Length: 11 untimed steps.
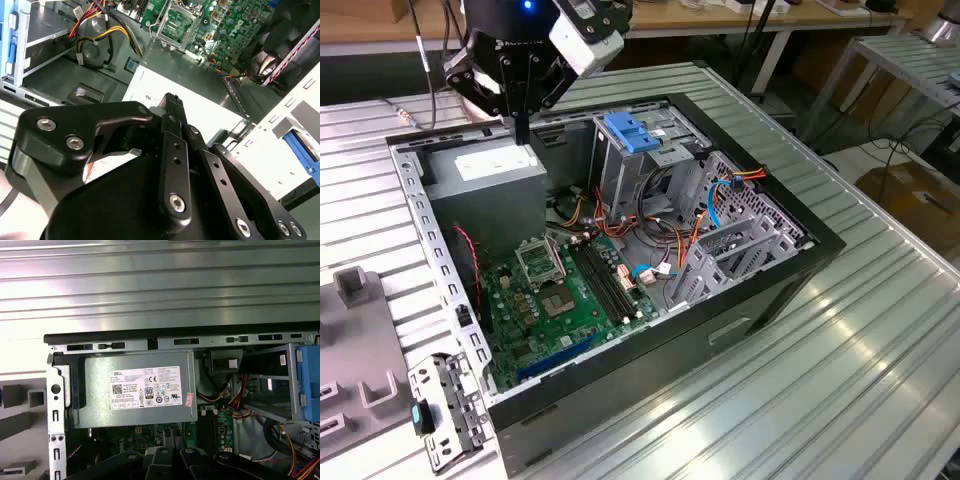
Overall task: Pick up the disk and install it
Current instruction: 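Reach for the disk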
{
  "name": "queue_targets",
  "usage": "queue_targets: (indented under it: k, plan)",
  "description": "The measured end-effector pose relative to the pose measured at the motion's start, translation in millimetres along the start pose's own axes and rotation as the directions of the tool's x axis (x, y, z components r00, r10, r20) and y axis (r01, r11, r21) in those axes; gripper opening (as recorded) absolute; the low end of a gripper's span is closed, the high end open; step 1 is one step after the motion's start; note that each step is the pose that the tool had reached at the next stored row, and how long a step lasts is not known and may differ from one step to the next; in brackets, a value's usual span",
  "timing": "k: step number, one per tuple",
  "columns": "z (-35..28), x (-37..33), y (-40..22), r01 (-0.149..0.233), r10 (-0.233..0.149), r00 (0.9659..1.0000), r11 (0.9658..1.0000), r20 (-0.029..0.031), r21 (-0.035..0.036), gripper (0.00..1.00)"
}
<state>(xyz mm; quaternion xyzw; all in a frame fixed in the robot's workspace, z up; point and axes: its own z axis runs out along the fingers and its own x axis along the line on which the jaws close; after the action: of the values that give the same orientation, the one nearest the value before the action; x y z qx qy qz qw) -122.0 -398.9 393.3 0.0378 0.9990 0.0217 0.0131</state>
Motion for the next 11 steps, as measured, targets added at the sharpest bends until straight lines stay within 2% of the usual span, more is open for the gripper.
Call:
queue_targets:
  k: [3, 11]
  plan:
    - [0.0, 0.2, 0.0, 0.000, 0.000, 1.0000, 1.0000, 0.0001, 0.0000, 0.11]
    - [-0.3, 8.7, -0.7, 0.000, 0.000, 1.0000, 1.0000, 0.0000, 0.0000, 0.11]
